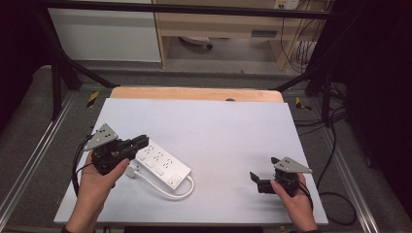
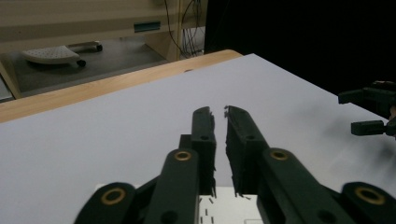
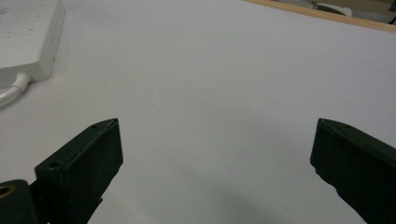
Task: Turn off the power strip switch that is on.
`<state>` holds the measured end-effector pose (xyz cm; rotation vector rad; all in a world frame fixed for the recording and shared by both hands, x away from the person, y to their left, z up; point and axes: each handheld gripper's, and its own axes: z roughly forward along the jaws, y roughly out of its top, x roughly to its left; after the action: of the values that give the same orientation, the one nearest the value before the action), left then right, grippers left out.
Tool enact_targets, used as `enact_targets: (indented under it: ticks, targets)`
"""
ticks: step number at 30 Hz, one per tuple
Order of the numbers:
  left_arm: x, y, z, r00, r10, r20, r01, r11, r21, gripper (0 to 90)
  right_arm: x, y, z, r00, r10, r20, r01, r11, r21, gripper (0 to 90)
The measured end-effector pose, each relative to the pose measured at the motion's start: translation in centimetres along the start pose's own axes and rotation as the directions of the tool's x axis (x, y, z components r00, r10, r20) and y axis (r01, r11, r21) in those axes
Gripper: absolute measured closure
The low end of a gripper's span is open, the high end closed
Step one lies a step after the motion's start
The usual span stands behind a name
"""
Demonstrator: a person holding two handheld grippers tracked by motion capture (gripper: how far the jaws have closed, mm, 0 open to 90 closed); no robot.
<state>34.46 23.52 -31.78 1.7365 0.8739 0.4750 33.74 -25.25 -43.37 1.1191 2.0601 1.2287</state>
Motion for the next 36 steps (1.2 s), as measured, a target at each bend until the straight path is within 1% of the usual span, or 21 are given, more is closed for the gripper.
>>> enact_targets:
  ticks: [3, 5, 10, 13, 16, 20, 25, 27, 28, 30, 31, 35, 36]
  targets:
    - [0.3, -0.4, 0.0, 0.9999, -0.010, 0.008, 0.010, 0.9999, -0.002, 88.6, 0.1, 0.0, 0.0, 1.0000, -0.003, -0.001, 0.003, 1.0000, 0.000, 3.0]
    - [0.4, -0.6, 0.1, 0.9999, -0.016, 0.006, 0.016, 0.9999, 0.000, 89.9, 0.1, 0.0, 0.0, 1.0000, -0.001, -0.001, 0.001, 1.0000, -0.002, 3.0]
    - [0.9, -1.4, 0.5, 0.9998, -0.021, -0.005, 0.021, 0.9997, 0.015, 90.0, 0.0, 0.0, -0.2, 1.0000, -0.001, -0.003, 0.001, 1.0000, -0.009, 2.9]
    - [1.2, -1.8, 0.8, 0.9992, -0.039, 0.001, 0.039, 0.9990, 0.020, 90.0, -0.1, 0.0, 0.0, 0.9999, 0.010, 0.004, -0.010, 1.0000, -0.001, 3.0]
    - [1.5, -2.2, 1.1, 0.9991, -0.041, 0.004, 0.041, 0.9985, 0.035, 90.0, 0.0, 0.0, 0.1, 1.0000, 0.007, 0.006, -0.007, 1.0000, 0.001, 3.0]
    - [2.1, -2.6, 1.3, 0.9975, -0.070, 0.005, 0.070, 0.9966, 0.044, 90.0, 0.0, 0.0, 0.1, 0.9999, 0.008, 0.008, -0.008, 1.0000, 0.000, 3.0]
    - [2.5, -3.0, 1.5, 0.9968, -0.080, -0.003, 0.080, 0.9948, 0.063, 90.0, 0.0, 0.0, 0.1, 1.0000, 0.008, 0.005, -0.008, 1.0000, 0.001, 3.0]
    - [2.5, -3.1, 1.6, 0.9974, -0.071, -0.010, 0.072, 0.9947, 0.073, 90.0, 0.0, 0.0, 0.1, 1.0000, 0.005, 0.003, -0.005, 1.0000, 0.002, 3.0]
    - [2.5, -3.2, 1.7, 0.9967, -0.081, -0.004, 0.081, 0.9936, 0.079, 90.0, 0.0, 0.0, 0.1, 1.0000, 0.005, 0.003, -0.005, 1.0000, 0.001, 3.0]
    - [2.6, -3.3, 1.8, 0.9969, -0.077, -0.012, 0.078, 0.9934, 0.084, 90.0, 0.0, 0.0, 0.1, 1.0000, 0.004, 0.003, -0.004, 1.0000, 0.001, 3.0]
    - [2.6, -3.4, 1.8, 0.9966, -0.082, -0.008, 0.083, 0.9926, 0.089, 90.0, 0.0, 0.0, 0.1, 1.0000, 0.004, 0.003, -0.004, 1.0000, 0.001, 3.0]
    - [2.7, -3.6, 2.0, 0.9971, -0.075, -0.013, 0.076, 0.9921, 0.100, 90.0, 0.0, 0.0, 0.1, 1.0000, 0.005, 0.003, -0.005, 1.0000, 0.005, 2.9]
    - [2.8, -3.7, 2.0, 0.9963, -0.085, -0.008, 0.085, 0.9911, 0.102, 90.0, 0.0, 0.0, 0.1, 1.0000, 0.005, 0.003, -0.005, 1.0000, 0.004, 3.0]
